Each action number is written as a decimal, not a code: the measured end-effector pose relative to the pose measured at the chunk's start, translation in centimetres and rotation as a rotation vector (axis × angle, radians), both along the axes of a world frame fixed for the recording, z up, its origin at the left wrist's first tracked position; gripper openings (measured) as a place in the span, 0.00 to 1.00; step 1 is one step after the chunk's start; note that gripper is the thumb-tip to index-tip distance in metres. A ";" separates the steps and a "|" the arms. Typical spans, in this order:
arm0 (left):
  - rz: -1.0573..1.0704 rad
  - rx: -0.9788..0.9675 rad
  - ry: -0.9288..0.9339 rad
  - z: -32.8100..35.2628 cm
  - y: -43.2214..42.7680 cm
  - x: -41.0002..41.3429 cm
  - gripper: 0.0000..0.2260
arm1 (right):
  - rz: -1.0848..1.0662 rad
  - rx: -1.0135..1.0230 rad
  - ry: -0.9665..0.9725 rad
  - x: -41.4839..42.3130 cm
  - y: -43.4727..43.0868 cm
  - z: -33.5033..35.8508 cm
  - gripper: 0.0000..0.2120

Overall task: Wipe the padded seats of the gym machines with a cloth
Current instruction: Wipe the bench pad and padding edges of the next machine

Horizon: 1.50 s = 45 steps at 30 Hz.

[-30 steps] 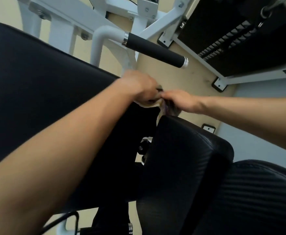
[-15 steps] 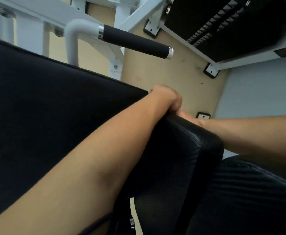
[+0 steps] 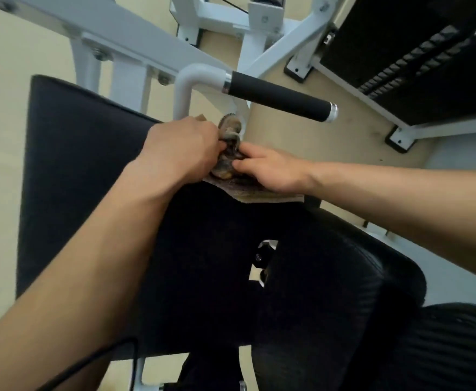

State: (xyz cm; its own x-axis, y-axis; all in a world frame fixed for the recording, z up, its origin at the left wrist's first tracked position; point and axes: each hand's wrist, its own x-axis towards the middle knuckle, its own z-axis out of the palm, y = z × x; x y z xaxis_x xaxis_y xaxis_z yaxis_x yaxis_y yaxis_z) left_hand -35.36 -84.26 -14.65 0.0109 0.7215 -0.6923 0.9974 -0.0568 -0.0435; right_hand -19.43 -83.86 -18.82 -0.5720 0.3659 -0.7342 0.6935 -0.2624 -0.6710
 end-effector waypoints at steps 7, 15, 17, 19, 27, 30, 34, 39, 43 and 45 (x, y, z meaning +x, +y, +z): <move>0.159 0.509 0.225 2.1 -0.4 -7.9 0.14 | 0.098 0.179 0.254 -9.9 1.6 4.5 0.22; 0.280 0.512 0.325 4.3 4.3 -18.1 0.11 | -0.023 0.380 0.285 -19.3 3.6 4.9 0.13; 0.360 0.612 0.249 4.8 4.0 -18.2 0.13 | -0.037 0.420 0.276 -19.4 3.4 4.6 0.14; 0.477 0.687 0.035 4.9 3.5 -17.3 0.13 | -0.024 0.479 0.242 -18.8 3.4 4.4 0.12; 0.237 0.517 -0.083 1.3 -1.9 -7.7 0.13 | 0.200 0.689 0.060 -10.0 1.1 2.3 0.08; 0.221 0.500 -0.047 1.1 -2.1 -6.2 0.14 | 0.281 0.682 0.035 -9.2 2.5 2.7 0.10; 0.240 0.545 0.054 2.1 -0.4 -10.0 0.15 | 0.141 0.655 0.114 -12.6 1.8 4.4 0.08; 0.360 0.530 0.219 3.7 1.8 -16.0 0.16 | 0.006 0.528 0.193 -20.4 3.5 4.8 0.11; 0.602 0.239 0.099 3.2 5.1 -18.8 0.13 | -0.015 0.406 0.203 -22.3 5.3 3.8 0.16; 0.494 0.151 0.165 3.0 5.7 -17.2 0.13 | 0.006 0.440 0.201 -20.8 4.8 3.2 0.16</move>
